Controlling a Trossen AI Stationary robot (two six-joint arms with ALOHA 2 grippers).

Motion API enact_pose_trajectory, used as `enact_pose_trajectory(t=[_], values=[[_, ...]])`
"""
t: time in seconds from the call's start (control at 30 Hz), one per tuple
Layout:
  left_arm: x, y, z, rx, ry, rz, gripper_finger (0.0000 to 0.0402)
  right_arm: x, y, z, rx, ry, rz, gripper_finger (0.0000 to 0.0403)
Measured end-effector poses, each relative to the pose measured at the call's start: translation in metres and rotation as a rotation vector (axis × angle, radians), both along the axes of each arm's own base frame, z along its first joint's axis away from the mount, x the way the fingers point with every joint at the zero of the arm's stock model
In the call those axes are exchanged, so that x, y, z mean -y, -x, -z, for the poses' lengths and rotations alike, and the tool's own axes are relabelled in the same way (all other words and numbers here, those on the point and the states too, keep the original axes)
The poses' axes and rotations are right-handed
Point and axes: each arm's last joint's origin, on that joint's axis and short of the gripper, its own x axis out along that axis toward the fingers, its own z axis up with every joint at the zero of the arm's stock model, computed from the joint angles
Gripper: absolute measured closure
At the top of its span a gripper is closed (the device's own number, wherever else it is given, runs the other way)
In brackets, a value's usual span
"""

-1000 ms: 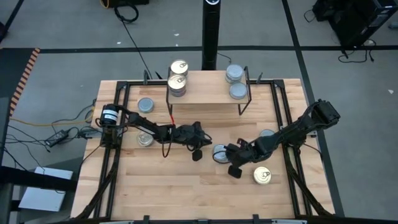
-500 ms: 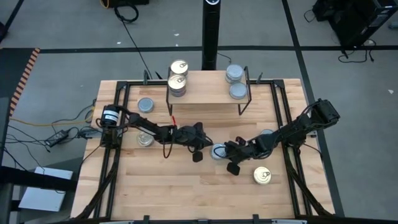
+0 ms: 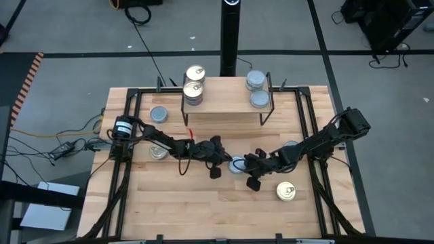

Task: Stack canned seafood by type on shelf
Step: Stack the green tuna can on the bottom green tuna can on the shelf

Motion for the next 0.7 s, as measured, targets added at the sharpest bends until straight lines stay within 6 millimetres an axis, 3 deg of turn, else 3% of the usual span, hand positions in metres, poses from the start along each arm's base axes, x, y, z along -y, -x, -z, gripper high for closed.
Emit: enact_pose_trajectory(t=[0.23, 0.7], values=[[0.000, 0.000, 0.003, -0.014, 0.014, -0.009, 0.0398, 0.000, 0.000, -0.001, -0.005, 0.001, 0.003, 0.0393], [-0.001, 0.003, 0.007, -0.048, 0.013, -0.016, 0.0398, -0.004, -0.014, -0.021, 0.008, 0.045, -0.028, 0.0390]])
